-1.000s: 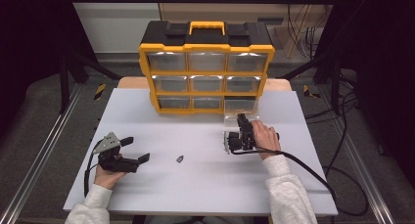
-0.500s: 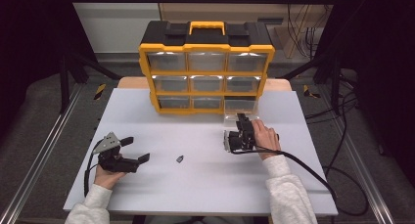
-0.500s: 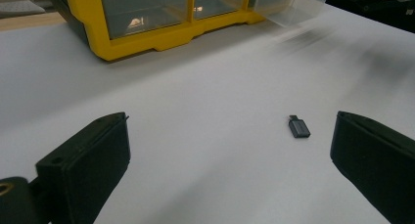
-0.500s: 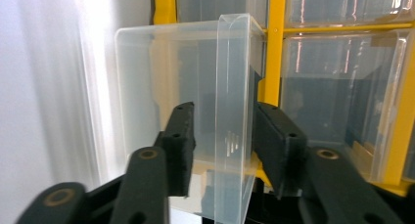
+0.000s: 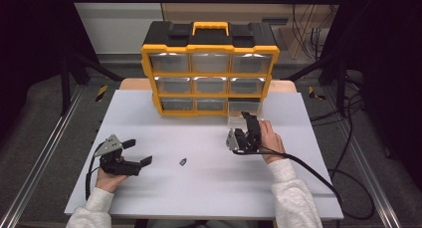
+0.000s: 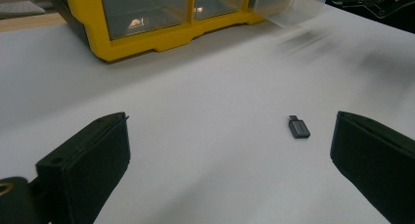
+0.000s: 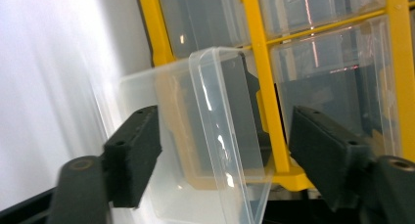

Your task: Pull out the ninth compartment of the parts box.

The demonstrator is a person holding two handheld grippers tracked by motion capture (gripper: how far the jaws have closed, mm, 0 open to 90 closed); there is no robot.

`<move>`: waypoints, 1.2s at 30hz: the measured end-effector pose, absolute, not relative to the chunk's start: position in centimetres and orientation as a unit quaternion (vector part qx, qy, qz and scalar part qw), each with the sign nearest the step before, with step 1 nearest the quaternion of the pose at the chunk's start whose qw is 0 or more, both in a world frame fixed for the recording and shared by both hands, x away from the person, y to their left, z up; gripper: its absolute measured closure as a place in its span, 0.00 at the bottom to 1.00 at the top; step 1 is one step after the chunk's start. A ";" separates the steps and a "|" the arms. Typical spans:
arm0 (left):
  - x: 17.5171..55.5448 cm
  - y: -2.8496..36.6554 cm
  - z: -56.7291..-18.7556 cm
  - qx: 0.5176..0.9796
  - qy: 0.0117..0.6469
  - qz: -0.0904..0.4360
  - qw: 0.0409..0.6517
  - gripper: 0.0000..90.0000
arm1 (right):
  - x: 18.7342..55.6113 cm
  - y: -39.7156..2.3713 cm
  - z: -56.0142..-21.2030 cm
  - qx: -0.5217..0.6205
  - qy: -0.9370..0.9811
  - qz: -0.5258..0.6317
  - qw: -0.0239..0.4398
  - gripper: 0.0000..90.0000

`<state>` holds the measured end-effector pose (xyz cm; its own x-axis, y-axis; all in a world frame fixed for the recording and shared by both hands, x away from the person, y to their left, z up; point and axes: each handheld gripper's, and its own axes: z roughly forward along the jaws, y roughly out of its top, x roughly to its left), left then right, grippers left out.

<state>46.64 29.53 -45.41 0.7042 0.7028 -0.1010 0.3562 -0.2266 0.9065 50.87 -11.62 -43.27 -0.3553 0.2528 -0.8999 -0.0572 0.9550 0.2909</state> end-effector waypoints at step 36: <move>46.6 29.4 -45.3 0.764 0.346 0.168 0.518 0.01 | 48.9 -13.8 -40.2 0.247 0.803 0.354 0.410 0.02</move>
<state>46.56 29.44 -45.26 0.7047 0.7021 -0.1018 0.3550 -0.2248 0.9074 48.86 -13.76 -40.21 -0.5419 0.6869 -0.4843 0.1057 0.6274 0.7715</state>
